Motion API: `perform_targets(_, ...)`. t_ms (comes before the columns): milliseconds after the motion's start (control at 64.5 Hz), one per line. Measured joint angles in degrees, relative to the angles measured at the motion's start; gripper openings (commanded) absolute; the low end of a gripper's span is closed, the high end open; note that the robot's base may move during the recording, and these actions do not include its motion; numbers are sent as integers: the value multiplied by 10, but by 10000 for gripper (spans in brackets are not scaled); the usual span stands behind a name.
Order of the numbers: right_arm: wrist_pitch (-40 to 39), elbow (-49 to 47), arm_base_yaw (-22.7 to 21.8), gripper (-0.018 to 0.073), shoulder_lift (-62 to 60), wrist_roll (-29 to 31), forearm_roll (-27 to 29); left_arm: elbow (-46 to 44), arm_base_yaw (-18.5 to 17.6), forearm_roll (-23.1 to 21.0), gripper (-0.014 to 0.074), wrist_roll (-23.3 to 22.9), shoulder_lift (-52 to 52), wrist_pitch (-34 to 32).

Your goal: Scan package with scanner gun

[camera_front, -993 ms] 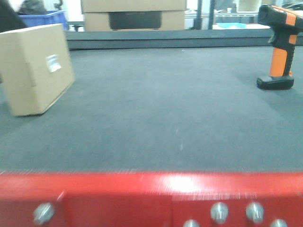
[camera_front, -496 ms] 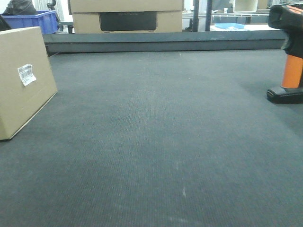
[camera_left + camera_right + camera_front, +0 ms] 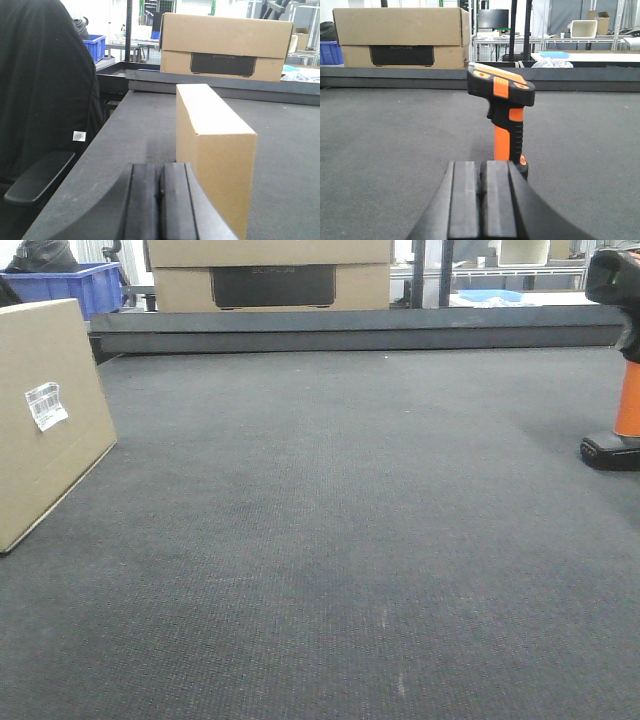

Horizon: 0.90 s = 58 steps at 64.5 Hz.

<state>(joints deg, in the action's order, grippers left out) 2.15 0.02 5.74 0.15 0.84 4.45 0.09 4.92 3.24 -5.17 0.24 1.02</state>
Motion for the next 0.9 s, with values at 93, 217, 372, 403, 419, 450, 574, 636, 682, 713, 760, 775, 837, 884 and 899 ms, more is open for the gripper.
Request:
perform_targets(93,0,0,0,-168,0,0,0,0,0,0,-101,0,0,0)
perform_targets(217,0,0,0,-168,0,0,0,0,0,0,-101,0,0,0)
perform_targets(372,0,0,0,-168,0,0,0,0,0,0,-101,0,0,0)
perform_targets(403,0,0,0,-168,0,0,0,0,0,0,-101,0,0,0)
perform_targets(419,0,0,0,-168,0,0,0,0,0,0,-101,0,0,0)
perform_targets(450,0,0,0,-168,0,0,0,0,0,0,-101,0,0,0)
perform_targets(574,0,0,0,-168,0,0,0,0,0,0,-101,0,0,-1)
perform_targets(636,0,0,0,-168,0,0,0,0,0,-1,-101,0,0,-7)
perform_targets(682,0,0,0,-168,0,0,0,0,0,-3,-101,0,0,-10)
perform_targets(713,0,0,0,-168,0,0,0,-1,0,-4,-101,0,-1,-10)
perform_targets(760,0,0,0,-168,0,0,0,-14,0,-5,-101,0,-1,5)
perform_targets(775,0,0,0,-168,0,0,0,-19,0,-5,-101,0,-1,9)
perform_targets(837,0,0,0,-168,0,0,0,-52,0,-5,-101,0,3,33)
perform_targets(884,0,0,0,-168,0,0,0,-85,0,-5,-101,0,18,57)
perform_targets(899,0,0,0,-168,0,0,0,-95,0,-5,-101,0,23,66)
